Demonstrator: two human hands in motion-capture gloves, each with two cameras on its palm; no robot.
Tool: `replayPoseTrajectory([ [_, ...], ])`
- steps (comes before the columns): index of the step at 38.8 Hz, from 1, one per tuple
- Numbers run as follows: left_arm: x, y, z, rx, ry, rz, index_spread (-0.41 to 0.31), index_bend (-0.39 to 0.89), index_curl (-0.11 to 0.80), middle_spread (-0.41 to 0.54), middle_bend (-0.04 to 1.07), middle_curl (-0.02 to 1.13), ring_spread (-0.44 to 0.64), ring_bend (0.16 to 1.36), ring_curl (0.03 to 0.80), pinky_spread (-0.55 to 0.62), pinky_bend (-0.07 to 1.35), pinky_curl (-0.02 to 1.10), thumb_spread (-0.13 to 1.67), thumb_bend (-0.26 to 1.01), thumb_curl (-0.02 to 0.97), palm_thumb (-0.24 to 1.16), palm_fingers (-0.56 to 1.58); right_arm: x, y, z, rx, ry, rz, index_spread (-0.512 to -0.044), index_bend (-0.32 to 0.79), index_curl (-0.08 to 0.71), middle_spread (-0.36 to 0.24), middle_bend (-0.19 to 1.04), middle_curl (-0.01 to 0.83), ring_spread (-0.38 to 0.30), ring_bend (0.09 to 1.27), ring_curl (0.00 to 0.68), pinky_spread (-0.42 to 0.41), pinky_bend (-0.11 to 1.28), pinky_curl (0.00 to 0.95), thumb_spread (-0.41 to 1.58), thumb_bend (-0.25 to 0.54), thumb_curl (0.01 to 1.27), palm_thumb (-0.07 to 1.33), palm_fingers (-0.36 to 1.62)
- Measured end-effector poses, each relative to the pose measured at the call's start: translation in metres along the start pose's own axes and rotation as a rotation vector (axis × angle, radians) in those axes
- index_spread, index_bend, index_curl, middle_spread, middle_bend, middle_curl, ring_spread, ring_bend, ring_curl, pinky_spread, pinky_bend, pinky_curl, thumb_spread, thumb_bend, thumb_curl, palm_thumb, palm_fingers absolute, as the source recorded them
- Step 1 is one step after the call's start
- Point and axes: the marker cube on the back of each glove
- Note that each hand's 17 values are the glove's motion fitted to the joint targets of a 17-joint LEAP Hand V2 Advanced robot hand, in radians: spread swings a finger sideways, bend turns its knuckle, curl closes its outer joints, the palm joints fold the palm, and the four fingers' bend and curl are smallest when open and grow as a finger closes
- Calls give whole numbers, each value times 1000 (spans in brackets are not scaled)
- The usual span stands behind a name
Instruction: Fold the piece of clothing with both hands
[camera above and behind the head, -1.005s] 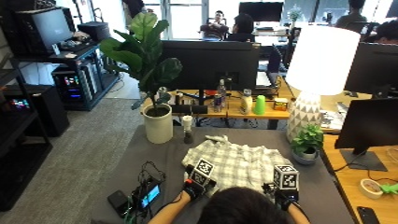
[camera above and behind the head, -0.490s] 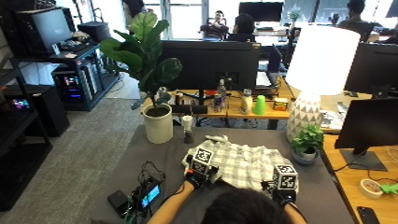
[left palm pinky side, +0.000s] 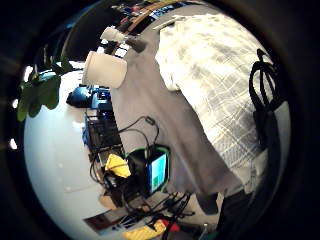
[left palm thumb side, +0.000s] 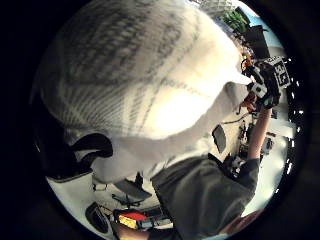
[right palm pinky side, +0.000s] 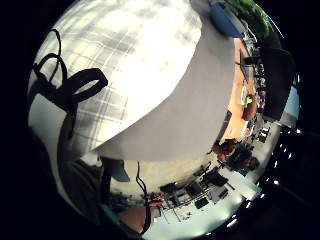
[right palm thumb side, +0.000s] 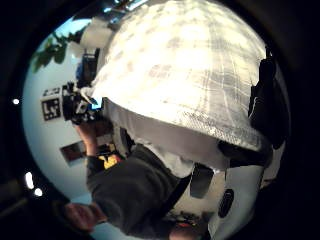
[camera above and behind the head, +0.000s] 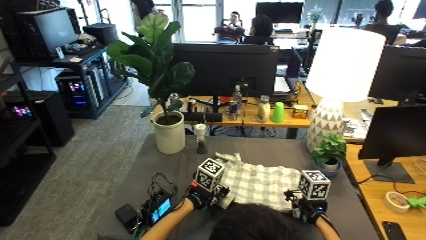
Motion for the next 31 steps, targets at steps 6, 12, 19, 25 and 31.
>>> replayPoseTrajectory([
  [6, -3, 27, -52, 31, -8, -8, -291, 210, 498, -327, 501, 614, -356, 835, 541, -368, 688, 526, 1668, 444, 443, 436, 1183, -12, 23, -55, -5, 33, -8, -246, 283, 432, -142, 404, 529, -237, 563, 470, -255, 488, 431, 396, -21, 647, 1093, 1284],
  [12, -22, -21, -91, 55, -63, -132, -294, 202, 527, -329, 499, 645, -356, 843, 551, -373, 701, 539, 1655, 492, 457, 397, 1179, 0, -14, -109, -13, 43, 67, -245, 294, 466, -143, 417, 539, -244, 568, 479, -260, 493, 439, 313, -24, 671, 1090, 1287],
  [19, -39, -119, -88, -61, -119, -242, -294, 186, 553, -331, 494, 673, -355, 844, 558, -374, 693, 545, 1654, 564, 476, 379, 1163, 24, -90, -114, -210, 15, 286, -247, 300, 500, -145, 434, 551, -241, 581, 491, -262, 492, 445, 240, -24, 694, 1085, 1288],
  [25, -34, -141, -70, -248, -154, -302, -293, 168, 564, -331, 481, 693, -354, 839, 561, -371, 676, 543, 1652, 630, 495, 361, 1135, 15, -112, -101, -217, 38, 369, -249, 304, 525, -142, 447, 558, -239, 583, 497, -259, 488, 450, 201, -26, 708, 1081, 1284],
  [31, -38, -186, -27, -239, -212, -334, -279, 150, 563, -325, 455, 706, -348, 826, 558, -365, 661, 538, 1650, 698, 512, 346, 1109, 27, -153, -61, -162, 32, 400, -253, 308, 545, -139, 450, 564, -236, 586, 505, -259, 474, 451, 192, -20, 721, 1087, 1250],
])
